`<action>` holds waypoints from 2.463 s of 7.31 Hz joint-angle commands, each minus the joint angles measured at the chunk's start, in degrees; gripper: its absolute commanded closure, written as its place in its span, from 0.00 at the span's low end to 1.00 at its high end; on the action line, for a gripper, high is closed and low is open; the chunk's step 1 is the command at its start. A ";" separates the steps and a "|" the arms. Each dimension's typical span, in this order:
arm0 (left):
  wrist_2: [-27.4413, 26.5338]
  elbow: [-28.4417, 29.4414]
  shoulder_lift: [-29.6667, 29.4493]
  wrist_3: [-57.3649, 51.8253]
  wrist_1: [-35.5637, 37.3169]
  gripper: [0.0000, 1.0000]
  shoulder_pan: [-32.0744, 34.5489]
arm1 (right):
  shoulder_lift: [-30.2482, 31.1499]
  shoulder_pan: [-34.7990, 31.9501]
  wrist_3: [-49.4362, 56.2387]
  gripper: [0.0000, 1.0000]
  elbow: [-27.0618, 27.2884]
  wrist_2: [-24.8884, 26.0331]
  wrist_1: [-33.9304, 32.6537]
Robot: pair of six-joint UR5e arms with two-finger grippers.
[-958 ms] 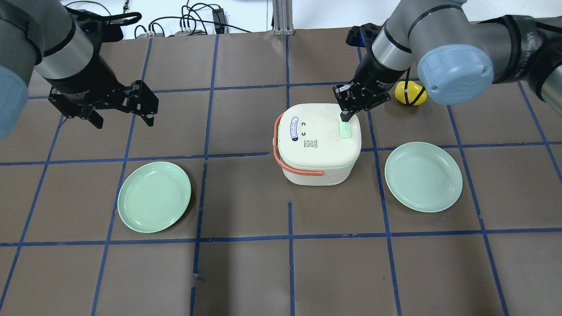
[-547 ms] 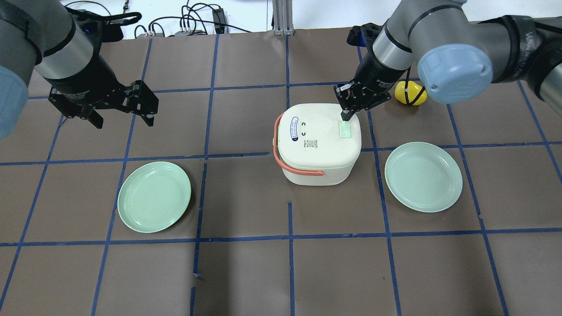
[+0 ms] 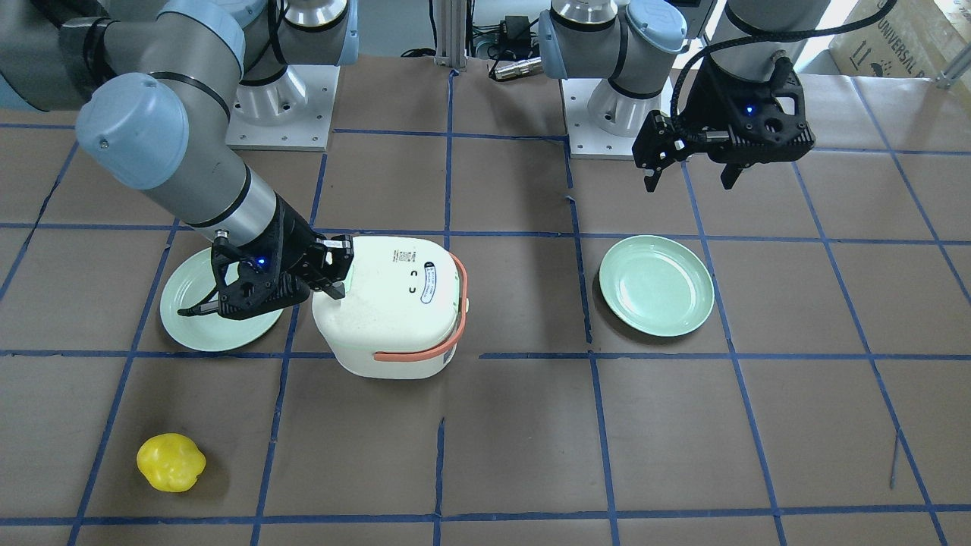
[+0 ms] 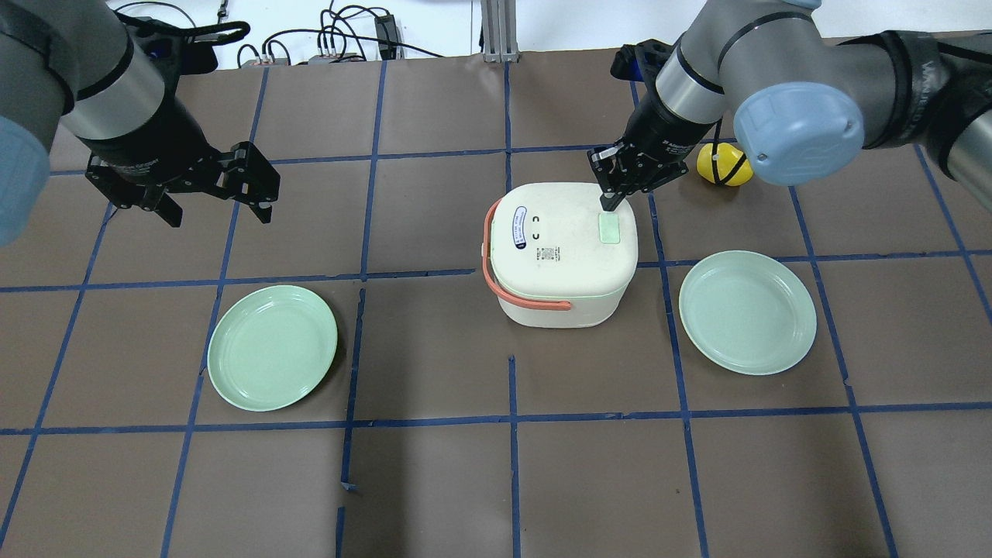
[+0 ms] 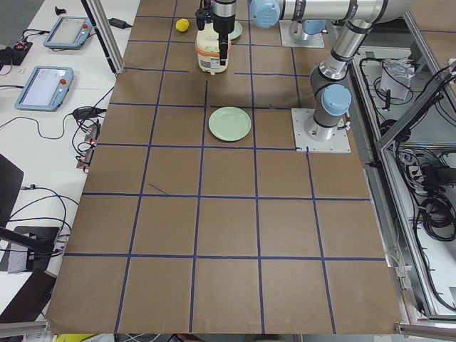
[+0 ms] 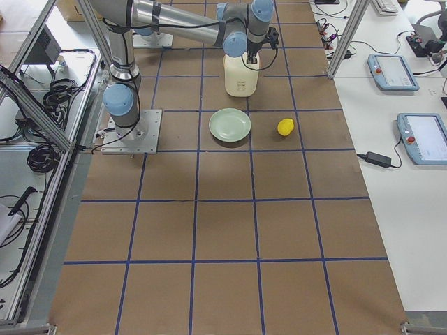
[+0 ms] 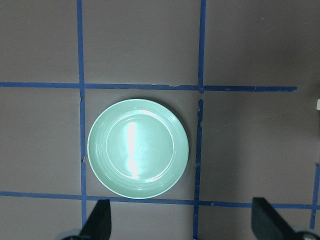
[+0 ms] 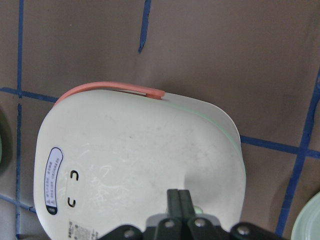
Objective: Press rice cooker button
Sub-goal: 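Lower the right gripper and press down on the green button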
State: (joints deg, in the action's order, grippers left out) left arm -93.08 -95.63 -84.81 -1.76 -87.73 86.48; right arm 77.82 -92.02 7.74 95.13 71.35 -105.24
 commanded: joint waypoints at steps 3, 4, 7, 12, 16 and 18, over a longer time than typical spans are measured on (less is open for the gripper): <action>0.00 0.00 0.00 0.00 0.02 0.00 0.00 | -0.74 -0.01 -0.09 0.92 0.85 -0.07 -2.08; 0.00 0.00 0.00 0.00 0.02 0.00 0.00 | -0.65 -0.01 -0.09 0.92 0.85 -0.07 -2.08; 0.00 0.00 0.00 0.00 0.02 0.00 0.00 | 0.05 -0.09 -0.09 0.91 0.50 0.02 -1.82; 0.00 0.00 0.00 0.00 0.02 0.00 0.00 | 2.34 -0.09 0.17 0.91 0.93 -0.07 0.65; 0.00 0.00 0.00 0.00 -0.07 0.00 0.00 | 1.46 -0.01 0.17 0.91 3.11 -0.33 -0.66; 0.00 0.00 0.00 0.00 0.02 0.00 0.00 | 1.46 0.08 0.09 0.91 3.40 -0.33 -2.69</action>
State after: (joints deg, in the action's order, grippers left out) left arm -93.08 -95.63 -84.81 -1.76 -87.78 86.48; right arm 79.30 -91.98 7.85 98.20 71.03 -107.09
